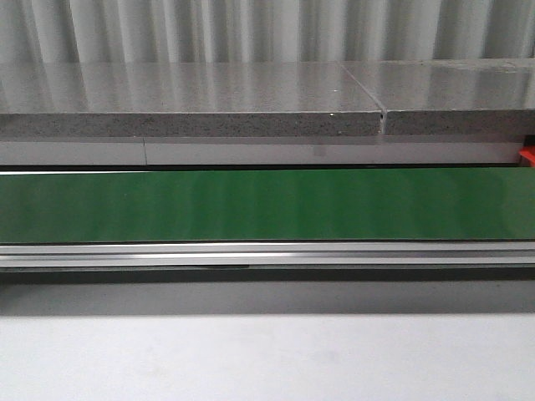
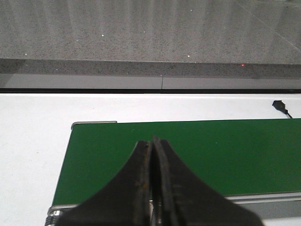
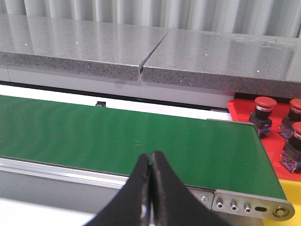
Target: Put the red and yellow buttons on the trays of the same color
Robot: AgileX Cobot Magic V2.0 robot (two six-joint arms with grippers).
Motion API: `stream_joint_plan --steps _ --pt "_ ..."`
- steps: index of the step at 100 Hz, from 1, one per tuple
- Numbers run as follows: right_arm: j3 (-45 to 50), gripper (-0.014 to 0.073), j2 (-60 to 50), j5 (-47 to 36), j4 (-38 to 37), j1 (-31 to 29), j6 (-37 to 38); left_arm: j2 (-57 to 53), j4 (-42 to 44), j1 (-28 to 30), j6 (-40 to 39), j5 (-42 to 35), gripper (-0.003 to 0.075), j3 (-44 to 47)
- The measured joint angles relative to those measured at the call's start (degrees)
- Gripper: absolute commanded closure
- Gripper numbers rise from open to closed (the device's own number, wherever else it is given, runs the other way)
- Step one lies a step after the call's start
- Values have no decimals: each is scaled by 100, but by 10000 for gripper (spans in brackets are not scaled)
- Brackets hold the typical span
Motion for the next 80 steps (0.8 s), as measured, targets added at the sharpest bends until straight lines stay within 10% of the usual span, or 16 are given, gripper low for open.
stream_joint_plan --steps 38,80 --pt "0 662 0 0 0 0 0 0 31 -19 10 -71 741 77" --pt "0 662 0 4 0 0 9 -1136 496 -559 10 -2312 741 1775"
